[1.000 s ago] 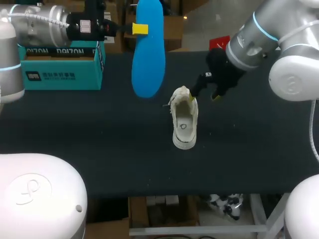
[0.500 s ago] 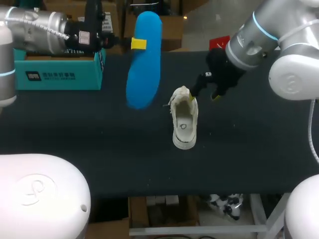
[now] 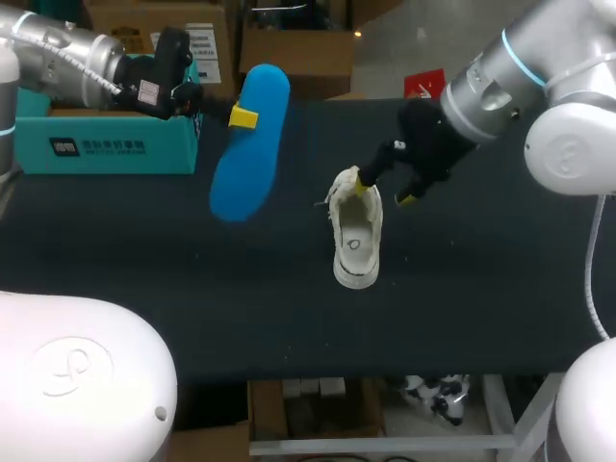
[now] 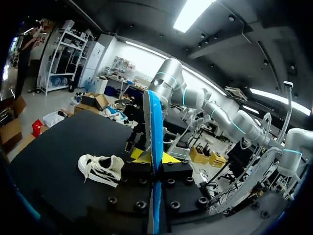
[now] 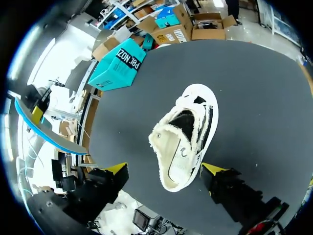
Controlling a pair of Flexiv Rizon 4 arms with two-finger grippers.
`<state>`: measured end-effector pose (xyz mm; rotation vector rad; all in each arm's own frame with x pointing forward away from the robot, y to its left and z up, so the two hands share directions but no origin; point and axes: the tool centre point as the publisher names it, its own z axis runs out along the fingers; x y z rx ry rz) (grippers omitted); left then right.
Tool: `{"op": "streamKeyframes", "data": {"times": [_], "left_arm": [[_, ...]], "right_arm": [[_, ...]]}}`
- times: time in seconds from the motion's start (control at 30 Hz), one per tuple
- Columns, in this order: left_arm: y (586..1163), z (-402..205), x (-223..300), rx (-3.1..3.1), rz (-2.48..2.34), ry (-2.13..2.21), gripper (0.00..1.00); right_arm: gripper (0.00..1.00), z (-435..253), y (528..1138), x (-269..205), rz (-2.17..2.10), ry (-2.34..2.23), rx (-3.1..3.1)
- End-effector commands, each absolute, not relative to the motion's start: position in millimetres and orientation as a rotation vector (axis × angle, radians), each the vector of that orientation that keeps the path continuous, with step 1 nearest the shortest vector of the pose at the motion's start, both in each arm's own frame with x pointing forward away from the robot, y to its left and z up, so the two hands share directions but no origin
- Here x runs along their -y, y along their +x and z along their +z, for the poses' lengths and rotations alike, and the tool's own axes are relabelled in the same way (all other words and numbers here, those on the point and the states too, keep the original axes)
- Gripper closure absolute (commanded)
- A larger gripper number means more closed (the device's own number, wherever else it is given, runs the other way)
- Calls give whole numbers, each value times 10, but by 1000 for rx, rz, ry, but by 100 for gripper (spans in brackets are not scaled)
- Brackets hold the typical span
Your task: Open the shoe tongue, take the insole out of the shoe, put the insole back into the shoe, and pack the shoe into the shoebox
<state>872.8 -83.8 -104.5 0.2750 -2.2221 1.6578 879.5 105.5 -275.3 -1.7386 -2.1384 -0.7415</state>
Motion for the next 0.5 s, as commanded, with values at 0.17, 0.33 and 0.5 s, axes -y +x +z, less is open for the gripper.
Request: {"op": "streamKeyframes", "data": {"times": [0.17, 0.33, 0.5], "left_arm": [[8773, -1102, 833, 2158, 1580, 116, 100], [8773, -1102, 833, 2158, 1580, 116, 100], [8773, -1102, 833, 2158, 1580, 116, 100]], "right_arm": [[0, -2661, 8702, -1051, -737, -1750, 1950], [0, -2661, 8702, -1051, -737, -1750, 1950], [0, -2620, 8731, -1016, -734, -1713, 1905]]}}
